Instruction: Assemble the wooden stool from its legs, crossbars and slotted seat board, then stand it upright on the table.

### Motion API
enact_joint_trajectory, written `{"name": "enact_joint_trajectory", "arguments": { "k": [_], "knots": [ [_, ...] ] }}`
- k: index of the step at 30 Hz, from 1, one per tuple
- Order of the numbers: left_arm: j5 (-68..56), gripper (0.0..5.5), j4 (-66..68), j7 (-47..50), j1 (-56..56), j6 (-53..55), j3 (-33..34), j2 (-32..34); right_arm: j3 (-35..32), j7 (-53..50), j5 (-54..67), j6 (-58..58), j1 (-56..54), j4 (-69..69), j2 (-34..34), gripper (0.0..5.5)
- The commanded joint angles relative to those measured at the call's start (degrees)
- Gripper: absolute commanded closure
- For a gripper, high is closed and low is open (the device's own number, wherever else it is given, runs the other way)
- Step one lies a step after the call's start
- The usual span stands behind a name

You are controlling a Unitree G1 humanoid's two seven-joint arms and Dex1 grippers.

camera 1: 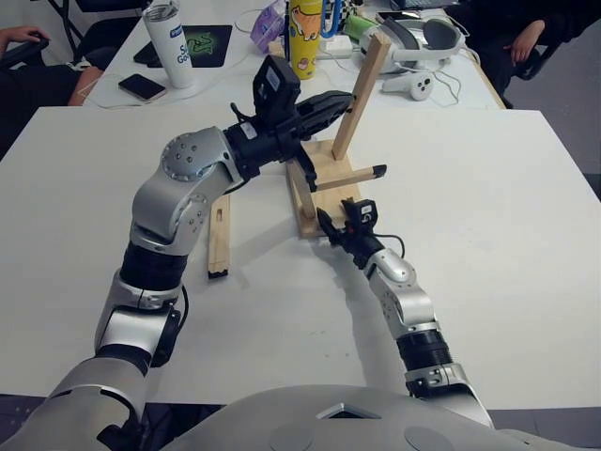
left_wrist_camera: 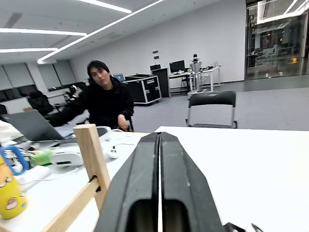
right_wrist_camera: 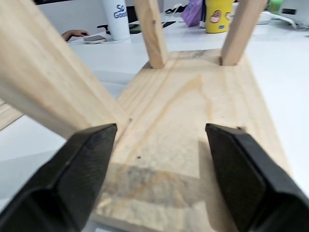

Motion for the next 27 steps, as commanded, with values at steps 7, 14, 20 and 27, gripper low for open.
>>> {"name": "enact_joint_trajectory", "arguments": {
  "k": [7,14,20,27],
  "knots": [
    [-0.5,5.50,4.1,10.7,-3.4,-5.2,12.8,-6.3,-3.1,-2.0,0.3,-0.6,3.8,0.8,-0.5,0.67],
    [-1.0,5.12,3.8,16.8,0.8,-5.4,23.7,-3.7,-7.0,-0.2,2.6,-4.7,4.8,-3.4,-2.5,0.10],
    [5.6,4.20,-0.4,23.4,18.0,-5.7,24.5,-5.1,-10.9,0.3,2.9,-4.1,4.0,-2.1,-6.4,0.10],
    [7.3,4.12,-0.8,27.3,31.1,-4.9,24.2,-9.8,-15.0,-2.0,2.6,-6.2,1.2,3.1,-8.3,0.10]
  ]
}}
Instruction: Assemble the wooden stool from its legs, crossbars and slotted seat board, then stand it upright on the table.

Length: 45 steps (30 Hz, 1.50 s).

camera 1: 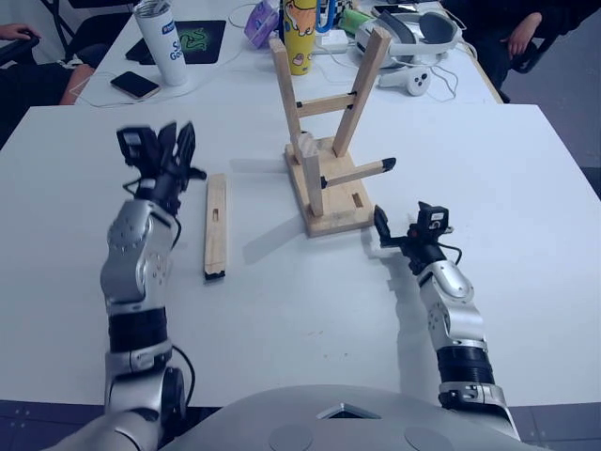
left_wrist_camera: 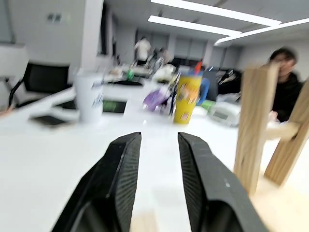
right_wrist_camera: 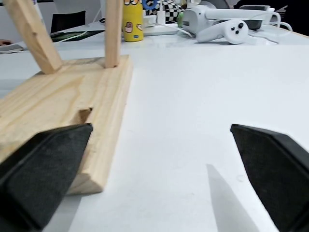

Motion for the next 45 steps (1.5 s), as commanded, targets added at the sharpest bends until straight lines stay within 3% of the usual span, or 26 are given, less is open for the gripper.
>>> {"name": "enact_joint_trajectory", "arguments": {
  "k": [1,7,16,23,29,38,45],
  "knots": [
    [1.7,4.12,0.4,2.9,5.4,0.8,0.0,-2.4,-1.6,-2.4,-1.3,-2.0,-3.0,4.8,-1.0,0.10],
    [5.1,4.12,-2.4,4.5,11.0,2.9,-3.4,-3.6,2.4,-4.7,-9.0,-2.4,-4.5,12.5,-3.2,0.10],
    [2.5,2.90,-4.1,6.6,13.4,7.4,-1.9,-6.7,10.7,4.6,-8.8,-1.6,-2.1,11.4,-1.3,0.10],
    [4.2,1.93,-4.4,5.5,12.5,12.0,-6.3,-5.7,10.4,2.3,-8.1,-1.1,-1.4,11.1,0.2,0.10],
    [7.0,1.93,-4.4,5.1,11.4,15.2,-9.0,-3.5,6.9,0.3,-6.2,-1.2,0.1,10.9,-0.1,0.10],
    [7.7,1.93,-2.1,7.0,12.4,19.8,-7.5,-4.5,6.6,1.2,-5.7,-0.4,0.5,9.7,-1.0,0.10],
    [7.8,1.93,-3.9,5.5,10.9,34.1,-11.2,-1.6,5.3,0.0,-3.2,2.1,0.9,7.0,1.2,0.10]
  ]
}}
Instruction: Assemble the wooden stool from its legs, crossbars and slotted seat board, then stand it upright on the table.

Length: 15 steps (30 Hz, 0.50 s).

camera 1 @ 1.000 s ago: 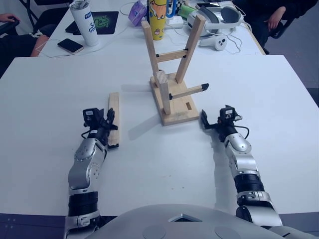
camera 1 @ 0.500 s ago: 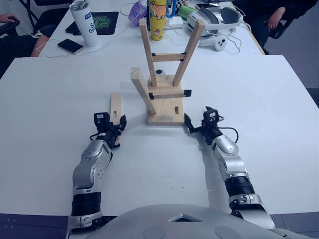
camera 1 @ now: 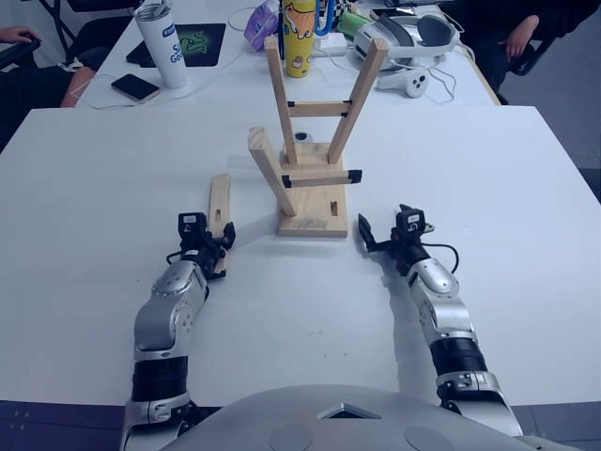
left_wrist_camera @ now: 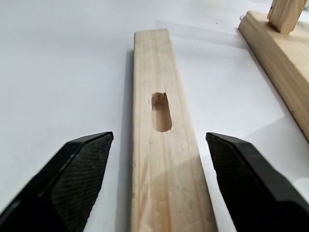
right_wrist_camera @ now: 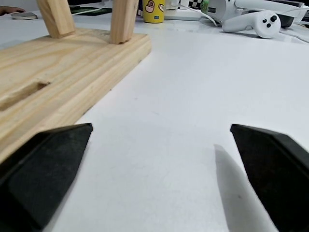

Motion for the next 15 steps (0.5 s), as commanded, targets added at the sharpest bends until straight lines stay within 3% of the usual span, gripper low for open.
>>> {"name": "enact_joint_trajectory", "arguments": {
  "k": [1,6,11,15],
  "knots": [
    [0.0,2.10,0.2,-1.1,0.4,12.8,-2.6,2.4,-1.1,-1.6,1.6,4.6,3.0,0.0,1.8,0.10],
    [1.4,2.70,-0.5,-3.4,-3.1,18.3,-4.3,7.4,-2.8,-4.1,3.4,5.7,3.8,-0.5,4.3,0.10],
    [0.3,3.41,-0.3,-4.2,-3.4,18.7,-2.2,6.4,-4.0,-5.2,3.9,5.7,3.6,-1.7,4.7,0.10],
    [-0.4,3.44,2.9,-3.2,-5.0,11.5,2.2,3.5,-6.7,-7.0,4.8,6.0,1.3,-3.1,3.7,0.10]
  ]
}}
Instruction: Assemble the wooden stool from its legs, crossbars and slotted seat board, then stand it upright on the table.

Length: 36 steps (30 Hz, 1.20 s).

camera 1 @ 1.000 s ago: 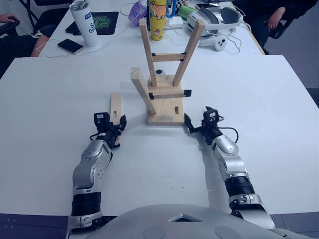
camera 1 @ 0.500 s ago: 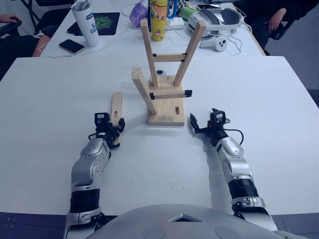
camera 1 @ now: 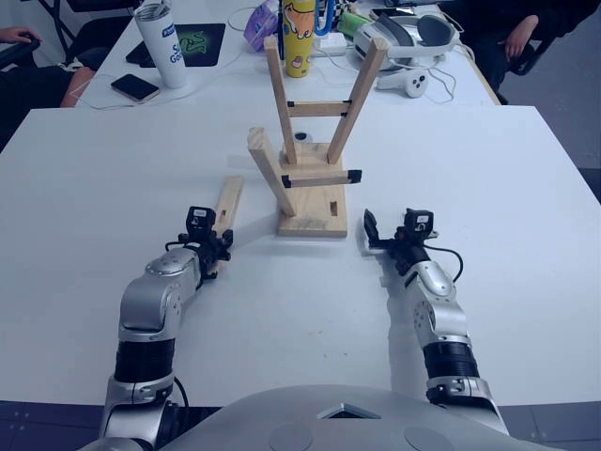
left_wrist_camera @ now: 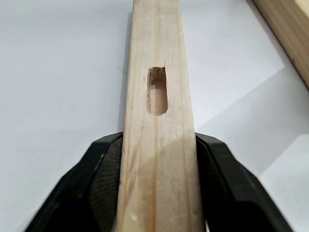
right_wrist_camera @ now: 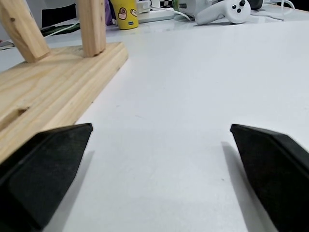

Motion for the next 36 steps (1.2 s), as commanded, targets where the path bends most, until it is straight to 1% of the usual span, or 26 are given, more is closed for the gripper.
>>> {"name": "enact_joint_trajectory", "arguments": {
  "k": [1,2,6,9,10,12,16,18,20,22,24,27,29,31,33,36],
  "knots": [
    [-0.6,3.44,6.5,1.6,-0.6,-7.5,5.5,-3.2,-3.3,-2.8,0.8,2.8,-1.3,0.6,-1.3,0.10],
    [-0.4,3.44,8.0,2.0,-1.6,-11.1,6.9,-3.5,-3.8,-3.2,0.6,2.9,-2.5,1.0,-1.8,0.10],
    [-2.8,3.44,11.2,-2.2,-8.9,-28.2,11.5,-2.6,-6.2,-2.4,1.6,1.5,-7.2,3.5,-4.3,0.10],
    [-3.3,3.44,10.0,-6.3,-13.9,-38.4,13.3,0.4,-8.3,0.5,4.2,2.1,-9.8,4.9,-6.3,0.10],
    [-3.7,3.44,9.3,-7.5,-15.8,-40.3,13.8,1.7,-9.1,1.6,5.2,2.6,-10.8,5.5,-7.1,0.10],
    [-7.3,3.44,6.6,-9.2,-22.9,-39.6,15.8,4.7,-10.1,2.8,5.9,3.4,-12.7,6.8,-9.1,0.10],
    [-16.7,3.44,2.8,-16.1,-36.4,-33.4,14.8,9.7,-11.8,4.6,7.5,4.2,-14.3,6.3,-12.3,0.10],
    [-24.6,3.44,0.8,-18.7,-42.2,-27.2,14.0,10.6,-12.7,6.4,8.9,5.8,-16.0,5.3,-14.7,0.10],
    [-32.2,3.44,-1.6,-20.2,-44.7,-21.4,12.9,10.1,-13.0,9.0,10.1,8.0,-17.8,3.5,-17.9,0.10],
    [-37.9,3.44,-4.6,-19.7,-43.6,-17.2,12.3,9.4,-11.6,11.6,9.4,10.3,-20.2,2.9,-21.3,0.10],
    [-40.9,3.44,-7.9,-19.2,-39.4,-14.4,10.7,9.2,-11.5,18.1,14.0,16.5,-22.3,-1.2,-25.1,0.10],
    [-43.4,3.44,-10.6,-19.7,-33.2,-12.3,7.9,8.3,-14.7,28.7,27.9,32.4,-23.6,-8.8,-32.5,0.10],
    [-45.1,3.44,-11.6,-20.1,-28.6,-11.3,6.1,7.0,-16.7,38.2,39.5,43.7,-21.5,-14.2,-38.4,0.10],
    [-45.5,3.44,-11.5,-21.8,-24.2,-11.0,3.1,5.8,-17.1,46.2,46.8,50.1,-17.7,-18.8,-42.3,0.10],
    [-43.7,3.44,-10.7,-25.3,-20.8,-11.2,-1.0,6.2,-16.3,49.2,48.7,52.0,-15.2,-21.1,-43.2,0.10],
    [-41.9,3.44,-8.9,-30.7,-16.4,-11.2,-7.0,6.6,-15.6,47.2,51.1,53.4,-14.5,-21.7,-40.4,0.10]
  ]
}}
